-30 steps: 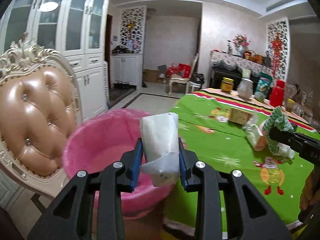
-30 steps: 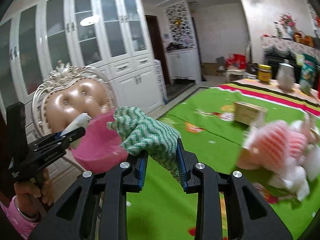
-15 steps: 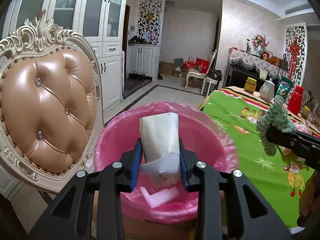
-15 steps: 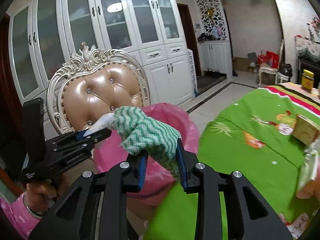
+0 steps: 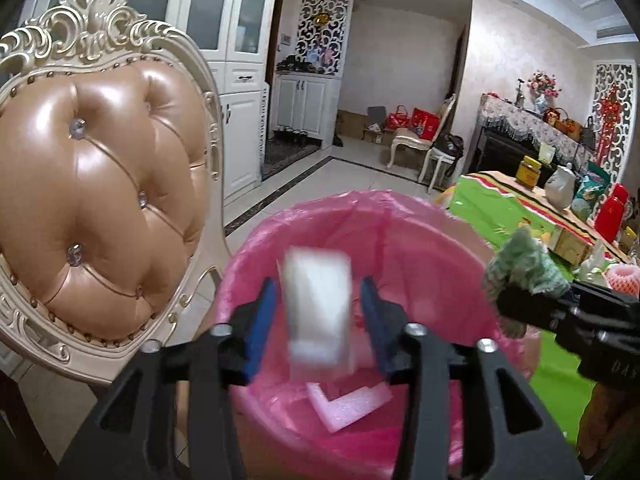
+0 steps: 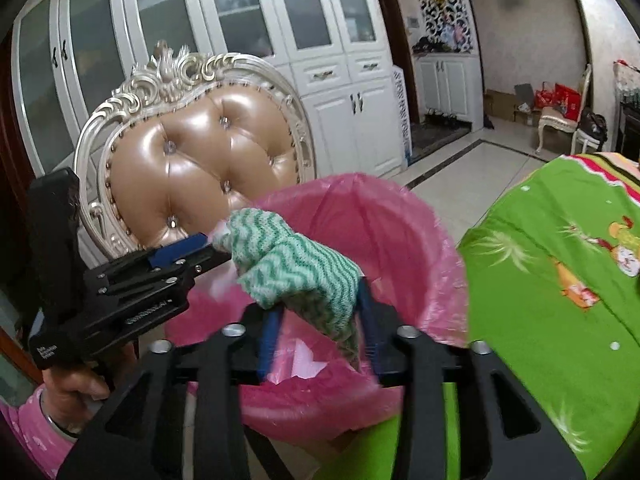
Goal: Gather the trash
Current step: 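Carry tissue and striped cloth to the pink bin and release both, then grasp a pink foam fruit net with the left tool while the right tool grasps the black box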
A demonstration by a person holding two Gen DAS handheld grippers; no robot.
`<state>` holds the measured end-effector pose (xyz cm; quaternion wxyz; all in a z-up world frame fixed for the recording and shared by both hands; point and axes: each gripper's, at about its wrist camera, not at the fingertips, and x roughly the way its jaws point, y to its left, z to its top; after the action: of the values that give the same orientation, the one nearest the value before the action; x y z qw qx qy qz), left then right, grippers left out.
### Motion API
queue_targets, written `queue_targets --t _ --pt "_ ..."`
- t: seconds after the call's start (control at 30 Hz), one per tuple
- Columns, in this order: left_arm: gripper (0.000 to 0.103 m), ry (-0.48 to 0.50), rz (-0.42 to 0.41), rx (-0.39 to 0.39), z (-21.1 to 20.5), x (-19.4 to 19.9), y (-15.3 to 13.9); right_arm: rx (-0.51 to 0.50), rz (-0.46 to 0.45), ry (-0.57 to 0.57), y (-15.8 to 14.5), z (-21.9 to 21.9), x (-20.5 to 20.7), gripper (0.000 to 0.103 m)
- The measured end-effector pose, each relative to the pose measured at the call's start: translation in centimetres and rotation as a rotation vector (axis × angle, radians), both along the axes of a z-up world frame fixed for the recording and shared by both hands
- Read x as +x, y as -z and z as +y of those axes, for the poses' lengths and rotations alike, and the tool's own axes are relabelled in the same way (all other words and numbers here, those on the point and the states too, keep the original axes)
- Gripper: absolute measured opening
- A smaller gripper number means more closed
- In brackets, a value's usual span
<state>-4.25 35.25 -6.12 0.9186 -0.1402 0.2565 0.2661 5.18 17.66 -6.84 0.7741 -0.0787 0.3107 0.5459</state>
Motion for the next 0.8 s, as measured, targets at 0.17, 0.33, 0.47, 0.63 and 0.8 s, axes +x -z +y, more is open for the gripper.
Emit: queue_targets --t 0.17,0.33,0.47,0.63,0.8 --pt "0.088 -0.072 -0.022 0.051 -0.2 -2.1 -0.2 0.006 -0.008 0.011 0.6 -0.3 0.1 0.076" --pt "0.098 -0.123 -0.021 0.102 -1.3 -3.8 -0.7 0.037 -0.01 0.04 -0.3 -2.4 0.2 0.076" --pt "0.098 -0.099 -0.016 0.14 -3.5 -4.0 -1.4 0.034 -0.042 0.075 -1.1 -5.1 0.2 0.076" --pt "0.098 0.001 -0.016 0.172 -8.0 -2.5 -1.7 0.036 -0.057 0.165 -1.8 -11.0 0.8 0.078" --pt "0.098 0.151 -0.002 0.181 -14.1 0.3 -1.8 0.012 -0.064 0.29 -1.5 -18.4 2.1 0.079"
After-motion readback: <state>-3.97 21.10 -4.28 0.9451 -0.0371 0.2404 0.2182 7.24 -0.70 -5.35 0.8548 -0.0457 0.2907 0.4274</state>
